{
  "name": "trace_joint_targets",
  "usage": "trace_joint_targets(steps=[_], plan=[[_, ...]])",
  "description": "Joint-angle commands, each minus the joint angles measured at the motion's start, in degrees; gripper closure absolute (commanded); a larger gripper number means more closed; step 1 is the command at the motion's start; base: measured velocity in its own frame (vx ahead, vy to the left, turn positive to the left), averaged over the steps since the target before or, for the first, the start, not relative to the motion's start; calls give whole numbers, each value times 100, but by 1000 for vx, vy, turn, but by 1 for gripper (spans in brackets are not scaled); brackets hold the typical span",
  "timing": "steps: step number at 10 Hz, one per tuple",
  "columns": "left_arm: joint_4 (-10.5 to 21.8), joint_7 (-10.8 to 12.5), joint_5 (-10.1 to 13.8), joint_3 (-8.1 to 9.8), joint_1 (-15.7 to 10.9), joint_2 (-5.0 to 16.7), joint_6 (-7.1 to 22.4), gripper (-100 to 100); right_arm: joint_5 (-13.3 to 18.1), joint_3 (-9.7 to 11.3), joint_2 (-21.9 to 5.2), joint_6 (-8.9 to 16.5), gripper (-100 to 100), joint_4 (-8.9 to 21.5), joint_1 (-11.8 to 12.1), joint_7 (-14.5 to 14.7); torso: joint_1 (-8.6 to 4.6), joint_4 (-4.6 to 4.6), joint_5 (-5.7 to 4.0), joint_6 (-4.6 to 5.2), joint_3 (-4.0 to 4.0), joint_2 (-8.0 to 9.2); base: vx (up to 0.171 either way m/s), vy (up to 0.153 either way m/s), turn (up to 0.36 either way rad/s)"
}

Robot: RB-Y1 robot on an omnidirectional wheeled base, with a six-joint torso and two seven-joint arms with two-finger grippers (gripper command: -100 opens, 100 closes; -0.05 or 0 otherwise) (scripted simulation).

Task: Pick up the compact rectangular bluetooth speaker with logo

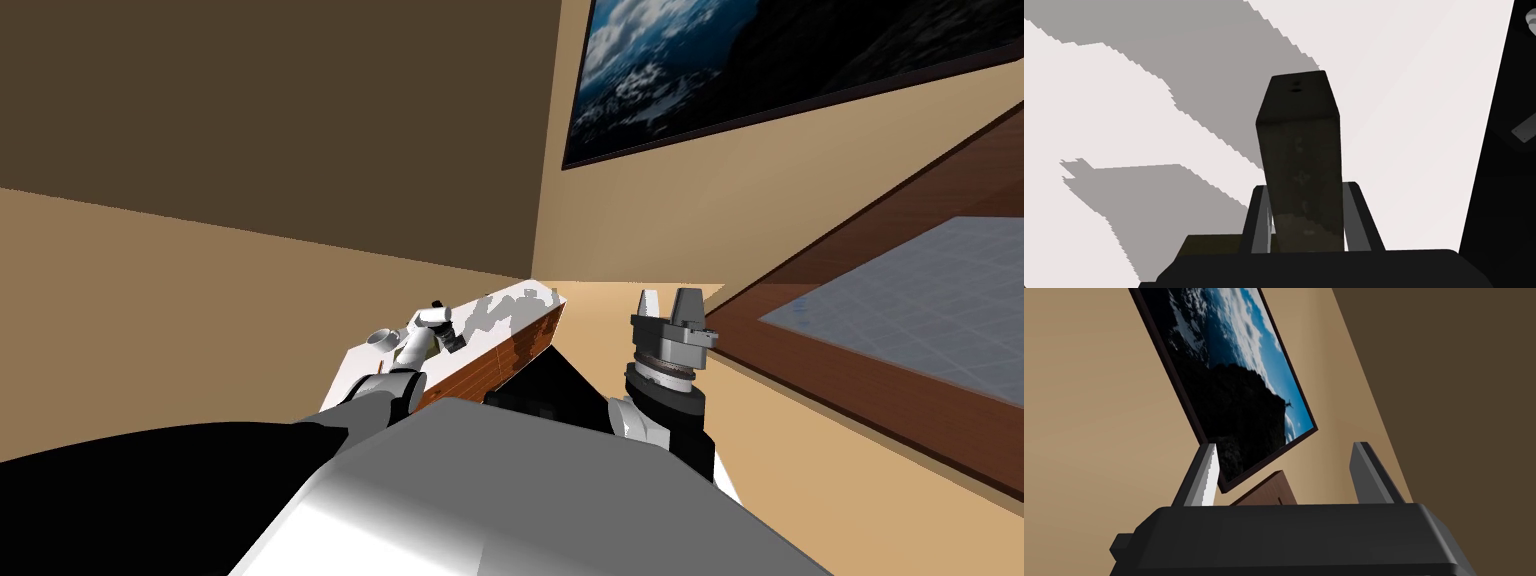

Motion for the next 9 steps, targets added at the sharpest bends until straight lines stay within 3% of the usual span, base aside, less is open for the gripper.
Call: trace_joint_targets(steps=[1, 3, 4, 5, 7, 8, 9], plan=[[0, 0, 0, 0, 0, 0, 0, 100, 0, 0, 0, 0, 0, 0, 0, 0, 0, 0, 0, 0, 0, 0, 0, 0, 0], [1, 0, 0, -1, 1, -1, 4, 100, 0, 0, 0, 0, 0, 0, 0, 0, 6, 0, 1, 0, -2, -4, 0, 0, 0], [1, 0, 0, -2, 2, -2, 4, 0, 0, 0, 0, 0, 0, 0, 0, 0, 6, 0, 1, -1, -2, -5, 0, 0, 0], [-131, 25, 30, 19, -43, 63, 203, 100, 0, 0, 0, 0, 0, 0, 0, 0, 6, 0, 0, -1, -2, -5, 6, 8, -30], [-230, 49, 49, 32, -69, 98, 340, 100, 0, 0, 0, 0, 0, 0, 0, 0, 7, 2, -1, 1, -1, -5, -5, 5, -17], [-156, 27, 44, 28, -68, 89, 250, 100, 0, 0, 0, 0, 0, 0, 0, 0, 7, 3, -2, 0, -1, -4, 0, 0, 0], [-165, 29, 46, 30, -74, 95, 271, 0, 0, 0, 0, 0, 0, 0, 0, 0, 6, 0, 0, -1, -2, -4, 0, 0, 0]])
